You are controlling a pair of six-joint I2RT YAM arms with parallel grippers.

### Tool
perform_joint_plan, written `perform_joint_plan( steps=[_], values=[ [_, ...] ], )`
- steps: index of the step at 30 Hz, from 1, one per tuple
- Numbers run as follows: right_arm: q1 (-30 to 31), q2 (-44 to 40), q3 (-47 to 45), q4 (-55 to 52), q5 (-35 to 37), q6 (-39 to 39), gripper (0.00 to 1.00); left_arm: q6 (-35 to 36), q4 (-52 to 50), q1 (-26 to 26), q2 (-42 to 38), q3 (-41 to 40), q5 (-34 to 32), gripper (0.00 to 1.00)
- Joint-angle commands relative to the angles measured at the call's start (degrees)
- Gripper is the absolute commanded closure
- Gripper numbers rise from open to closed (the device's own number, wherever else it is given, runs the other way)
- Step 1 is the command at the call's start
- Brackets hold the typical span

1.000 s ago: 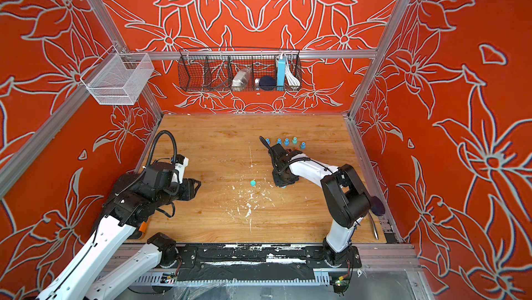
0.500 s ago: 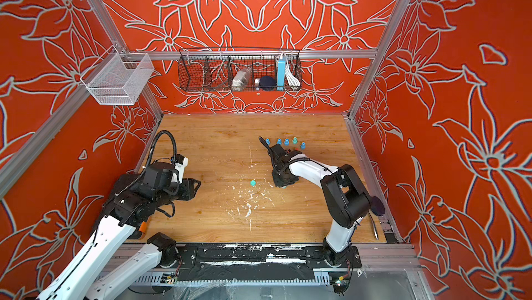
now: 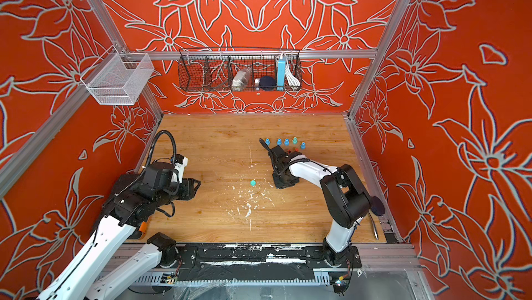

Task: Close the stamp cap
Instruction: Pick up the stamp from the center of the board.

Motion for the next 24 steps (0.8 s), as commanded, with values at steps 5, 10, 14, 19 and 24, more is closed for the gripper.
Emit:
perform_joint_plan(
  steps=[5, 10, 14, 19, 24],
  values=[
    [0.33, 0.25, 0.01, -0.96, 1.54, 0.86, 0.80, 0.77, 0.27, 0.56, -0.27, 0.04, -0.34, 0.50],
    [0.39, -0.35, 1.42, -2.50, 2.28, 0.42, 0.85, 0.68, 0.27, 0.61, -0.27, 0.04, -0.34, 0.50],
    [1.13, -0.37, 4.63, -4.78, 2.63, -0.24, 0.87, 0.67, 0.27, 0.69, -0.43, 0.04, -0.34, 0.50],
    [3.54, 2.04, 11.42, -8.45, 3.24, -1.12, 0.89, 0.67, 0.27, 0.81, -0.53, 0.03, -0.25, 0.50],
    [6.72, 6.46, 19.01, -11.46, 3.25, -1.35, 0.89, 0.76, 0.36, 0.96, -0.69, -0.02, -0.16, 0.50]
  ],
)
